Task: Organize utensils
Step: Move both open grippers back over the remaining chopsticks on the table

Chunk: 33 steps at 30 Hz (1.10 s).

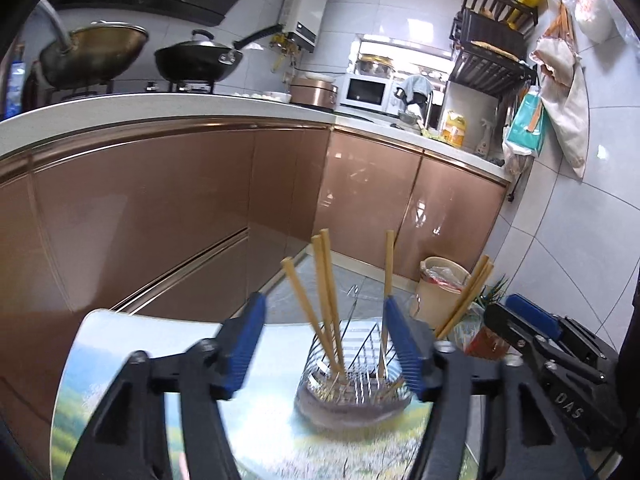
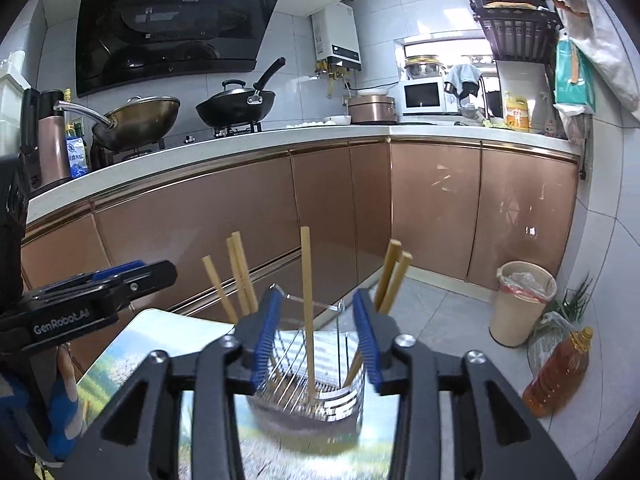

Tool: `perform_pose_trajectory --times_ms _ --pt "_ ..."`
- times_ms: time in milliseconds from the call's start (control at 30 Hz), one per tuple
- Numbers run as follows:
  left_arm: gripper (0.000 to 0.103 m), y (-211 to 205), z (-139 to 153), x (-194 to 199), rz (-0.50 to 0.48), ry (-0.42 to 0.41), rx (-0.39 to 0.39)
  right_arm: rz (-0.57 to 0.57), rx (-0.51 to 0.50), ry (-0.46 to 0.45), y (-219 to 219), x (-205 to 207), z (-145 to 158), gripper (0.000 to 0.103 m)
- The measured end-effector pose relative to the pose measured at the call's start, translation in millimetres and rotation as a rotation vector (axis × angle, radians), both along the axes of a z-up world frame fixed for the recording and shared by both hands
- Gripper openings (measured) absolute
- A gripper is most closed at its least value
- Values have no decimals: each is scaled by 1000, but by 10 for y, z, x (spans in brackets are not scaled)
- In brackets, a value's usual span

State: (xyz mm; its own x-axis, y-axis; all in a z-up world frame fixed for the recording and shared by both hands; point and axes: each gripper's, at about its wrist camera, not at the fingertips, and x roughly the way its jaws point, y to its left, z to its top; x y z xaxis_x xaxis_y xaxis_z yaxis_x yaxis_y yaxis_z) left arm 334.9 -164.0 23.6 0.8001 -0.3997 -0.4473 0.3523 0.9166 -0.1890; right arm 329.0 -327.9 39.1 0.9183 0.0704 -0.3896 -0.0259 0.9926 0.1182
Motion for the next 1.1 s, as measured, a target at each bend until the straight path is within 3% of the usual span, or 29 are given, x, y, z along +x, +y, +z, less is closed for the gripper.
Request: perform_pose_trajectory --times_ms 100,267,767,1100 --pt "81 121 -14 -187 37 -19 11 -11 -2 4 41 -192 -6 52" --pt "88 322 -22 -457 89 -37 38 -15 -3 12 118 -510 -18 61" --pt "88 1160 255 -1222 257 -56 105 17 -24 -25 312 -1285 245 62" --pt "85 1763 426 -1577 332 -17 120 80 -53 -40 599 -1592 526 61"
